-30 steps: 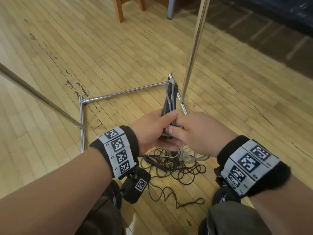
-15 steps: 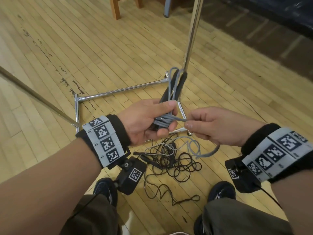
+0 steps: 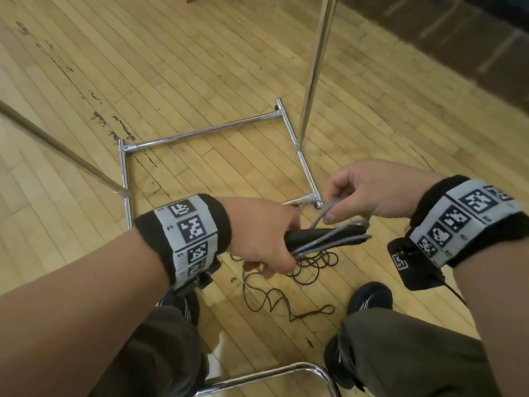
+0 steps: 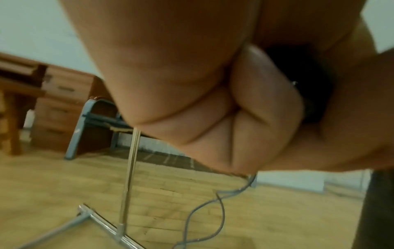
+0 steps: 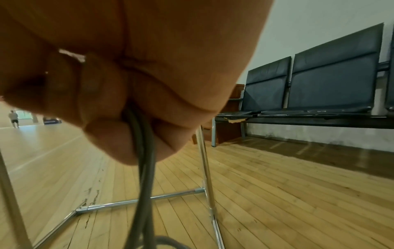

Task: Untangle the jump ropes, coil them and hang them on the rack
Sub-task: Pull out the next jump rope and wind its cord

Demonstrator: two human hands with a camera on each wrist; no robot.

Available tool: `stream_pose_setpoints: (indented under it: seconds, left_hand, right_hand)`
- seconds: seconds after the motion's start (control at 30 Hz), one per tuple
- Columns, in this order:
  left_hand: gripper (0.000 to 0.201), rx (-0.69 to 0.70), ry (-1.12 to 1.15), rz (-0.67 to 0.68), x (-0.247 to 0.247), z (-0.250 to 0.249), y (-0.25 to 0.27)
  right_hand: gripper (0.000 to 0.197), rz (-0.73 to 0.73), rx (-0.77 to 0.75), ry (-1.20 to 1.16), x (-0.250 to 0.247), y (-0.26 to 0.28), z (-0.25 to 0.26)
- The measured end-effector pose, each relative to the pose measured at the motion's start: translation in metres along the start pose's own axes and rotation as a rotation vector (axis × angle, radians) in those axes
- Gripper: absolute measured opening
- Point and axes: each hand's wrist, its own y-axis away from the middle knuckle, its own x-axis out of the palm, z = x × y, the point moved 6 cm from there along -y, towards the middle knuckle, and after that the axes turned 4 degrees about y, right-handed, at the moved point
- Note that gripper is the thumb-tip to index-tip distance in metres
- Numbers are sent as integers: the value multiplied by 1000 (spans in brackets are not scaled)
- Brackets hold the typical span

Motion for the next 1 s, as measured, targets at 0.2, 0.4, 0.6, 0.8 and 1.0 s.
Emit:
stream_pose_setpoints:
  seconds: [0.2, 0.4, 0.6, 0.8, 1.0]
  left_hand:
    - [35, -234, -325, -130, 9, 13, -7]
    - [11, -214, 159, -575, -59, 39, 2]
    - [25, 99, 770, -415, -68, 37, 9]
    - [48, 182, 1042, -345, -59, 27, -2]
    - [25, 251, 1149, -358, -58, 26, 1]
  right_hand:
    - [12, -13, -105, 133, 14, -3, 47]
    - [30, -118, -160, 125, 24, -3, 69]
    - [26, -118, -44, -164, 24, -9, 34]
    - [28, -53, -123, -301, 31, -9, 29]
    - [33, 11, -146, -410, 28, -7, 31]
